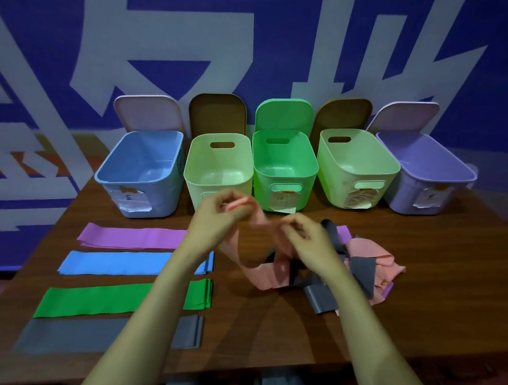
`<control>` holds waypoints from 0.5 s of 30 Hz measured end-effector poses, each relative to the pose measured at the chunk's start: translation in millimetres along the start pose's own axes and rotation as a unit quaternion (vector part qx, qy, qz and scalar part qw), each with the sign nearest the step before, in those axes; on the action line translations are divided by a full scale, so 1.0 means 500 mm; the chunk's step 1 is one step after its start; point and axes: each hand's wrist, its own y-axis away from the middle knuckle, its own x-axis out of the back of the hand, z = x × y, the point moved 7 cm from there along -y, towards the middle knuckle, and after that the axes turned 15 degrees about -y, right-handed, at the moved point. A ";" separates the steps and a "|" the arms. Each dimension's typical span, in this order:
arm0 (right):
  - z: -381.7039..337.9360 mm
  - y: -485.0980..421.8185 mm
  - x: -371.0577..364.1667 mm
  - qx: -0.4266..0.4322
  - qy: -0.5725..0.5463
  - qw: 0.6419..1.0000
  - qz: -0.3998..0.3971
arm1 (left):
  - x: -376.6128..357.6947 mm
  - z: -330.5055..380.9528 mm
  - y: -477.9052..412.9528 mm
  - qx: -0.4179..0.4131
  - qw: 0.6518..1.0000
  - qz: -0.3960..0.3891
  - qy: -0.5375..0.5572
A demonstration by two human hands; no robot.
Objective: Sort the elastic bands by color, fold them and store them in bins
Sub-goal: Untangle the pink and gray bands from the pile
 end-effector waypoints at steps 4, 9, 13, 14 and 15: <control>-0.046 -0.004 0.041 0.006 -0.140 0.989 0.040 | 0.007 -0.043 -0.017 -0.004 0.975 -0.034 -0.220; -0.057 -0.007 0.018 0.068 0.078 0.995 0.004 | -0.098 -0.073 0.016 -0.035 0.946 -0.189 -0.263; -0.050 -0.002 0.015 0.080 0.089 0.993 0.000 | -0.144 -0.064 0.043 -0.045 0.968 -0.231 -0.092; -0.046 -0.003 0.019 0.076 0.091 0.993 0.001 | -0.151 -0.060 0.048 -0.040 0.969 -0.241 -0.023; -0.042 -0.004 0.025 0.073 0.097 0.993 0.008 | -0.152 -0.058 0.050 -0.029 0.970 -0.239 0.026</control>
